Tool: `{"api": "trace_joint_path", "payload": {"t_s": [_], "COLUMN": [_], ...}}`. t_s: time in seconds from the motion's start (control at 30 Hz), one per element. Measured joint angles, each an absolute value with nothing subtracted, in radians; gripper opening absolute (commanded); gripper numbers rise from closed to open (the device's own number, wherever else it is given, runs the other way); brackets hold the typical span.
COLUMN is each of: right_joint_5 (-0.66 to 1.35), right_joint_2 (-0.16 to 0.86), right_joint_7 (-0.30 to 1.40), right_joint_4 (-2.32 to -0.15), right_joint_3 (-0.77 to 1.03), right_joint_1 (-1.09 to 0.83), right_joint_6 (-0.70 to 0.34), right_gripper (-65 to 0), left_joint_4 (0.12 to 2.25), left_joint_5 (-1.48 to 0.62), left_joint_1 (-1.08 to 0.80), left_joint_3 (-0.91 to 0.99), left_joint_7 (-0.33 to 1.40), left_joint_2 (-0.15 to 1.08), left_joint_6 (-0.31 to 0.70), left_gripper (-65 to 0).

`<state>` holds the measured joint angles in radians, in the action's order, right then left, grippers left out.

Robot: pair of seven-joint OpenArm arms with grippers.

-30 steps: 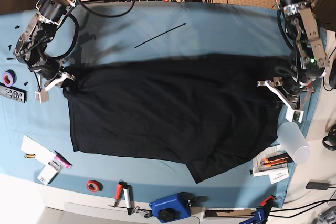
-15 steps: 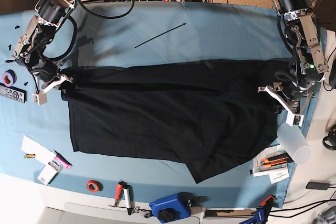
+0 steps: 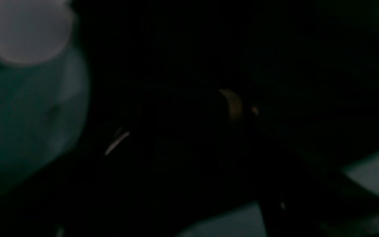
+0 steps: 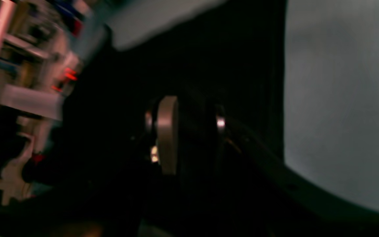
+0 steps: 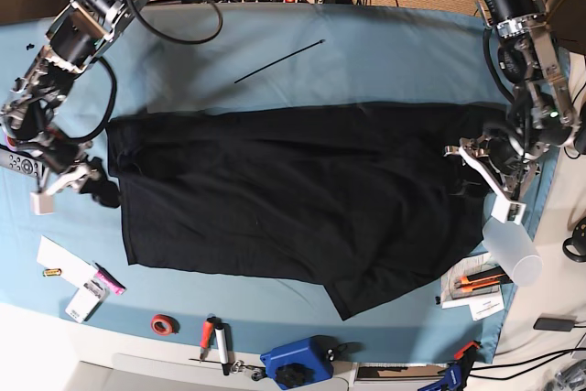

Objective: Layout the t-shirt on the table in an organized manner, then fold the t-shirt properly

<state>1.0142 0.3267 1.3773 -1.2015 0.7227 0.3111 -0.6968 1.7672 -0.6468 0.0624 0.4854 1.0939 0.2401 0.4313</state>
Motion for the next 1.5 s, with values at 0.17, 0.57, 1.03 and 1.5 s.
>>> {"api": "trace_joint_path", "payload": {"t_s": [0.17,0.57,1.03,1.5], "right_joint_5": [1.023,1.036,0.870,0.838], "right_joint_2": [0.330,0.421,0.351,0.268], "right_joint_7": [1.415,1.409,1.258,1.167], "right_joint_4": [-1.250,-1.259,-1.259,-1.269], "right_joint_3": [0.911,0.900,0.676,0.603], "right_joint_1": [0.300,0.087,0.006,0.026], "right_joint_6": [-0.696,-0.697,-0.698,-0.701], "right_gripper": [-49.5,-49.4,-49.4,-49.5], "left_joint_4": [1.859,1.866,1.866,1.866], "left_joint_5": [-0.763,-0.941,-0.944,-0.944], "left_joint_1": [0.034,-0.153,-0.179,-0.179], "left_joint_3": [0.689,0.905,0.904,0.904], "left_joint_7": [1.182,1.207,1.204,1.205], "left_joint_2": [0.242,0.308,0.308,0.308], "left_joint_6": [0.498,0.495,0.495,0.495], "left_gripper": [-39.4,-39.4,-39.4,-39.4]}}
